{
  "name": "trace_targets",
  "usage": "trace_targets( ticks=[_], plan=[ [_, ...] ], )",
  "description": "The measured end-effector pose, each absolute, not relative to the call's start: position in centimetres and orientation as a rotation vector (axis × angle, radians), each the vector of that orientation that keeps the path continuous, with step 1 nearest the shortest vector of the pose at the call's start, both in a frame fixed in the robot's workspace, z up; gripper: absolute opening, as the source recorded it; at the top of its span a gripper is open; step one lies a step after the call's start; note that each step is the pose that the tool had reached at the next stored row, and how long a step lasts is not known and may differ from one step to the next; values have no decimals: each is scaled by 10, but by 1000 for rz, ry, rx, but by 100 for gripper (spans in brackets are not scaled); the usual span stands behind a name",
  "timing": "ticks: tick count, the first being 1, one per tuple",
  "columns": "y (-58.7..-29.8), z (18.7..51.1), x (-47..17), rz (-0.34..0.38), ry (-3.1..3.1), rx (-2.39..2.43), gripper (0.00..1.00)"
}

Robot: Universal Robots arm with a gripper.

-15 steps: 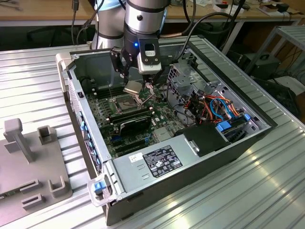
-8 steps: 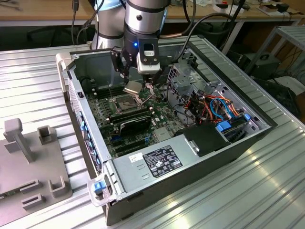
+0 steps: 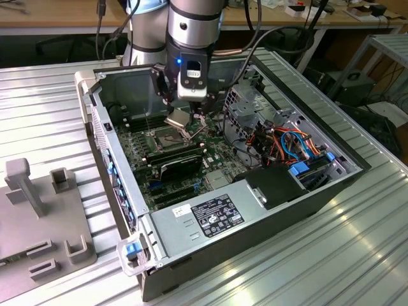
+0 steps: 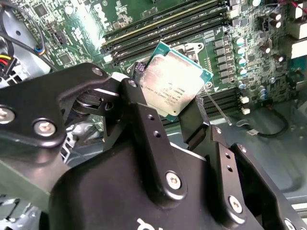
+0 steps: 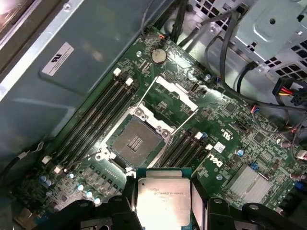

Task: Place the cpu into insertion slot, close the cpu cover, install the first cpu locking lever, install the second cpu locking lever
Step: 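Place the cpu into insertion slot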

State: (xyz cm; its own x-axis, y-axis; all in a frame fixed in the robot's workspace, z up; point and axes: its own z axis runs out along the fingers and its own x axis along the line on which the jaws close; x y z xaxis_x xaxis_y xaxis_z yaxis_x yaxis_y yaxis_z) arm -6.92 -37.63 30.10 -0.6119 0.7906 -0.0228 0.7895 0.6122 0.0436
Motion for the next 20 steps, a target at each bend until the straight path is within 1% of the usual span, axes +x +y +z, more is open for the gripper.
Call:
trace_targets(
  ticks=[4, 9, 20],
  plan=[
    [-375, 297, -68, 43, 2745, 1441, 55],
    [-363, 292, -68, 42, 2743, 1450, 55],
    [-361, 279, -67, 37, 2626, 1650, 55]
  ],
)
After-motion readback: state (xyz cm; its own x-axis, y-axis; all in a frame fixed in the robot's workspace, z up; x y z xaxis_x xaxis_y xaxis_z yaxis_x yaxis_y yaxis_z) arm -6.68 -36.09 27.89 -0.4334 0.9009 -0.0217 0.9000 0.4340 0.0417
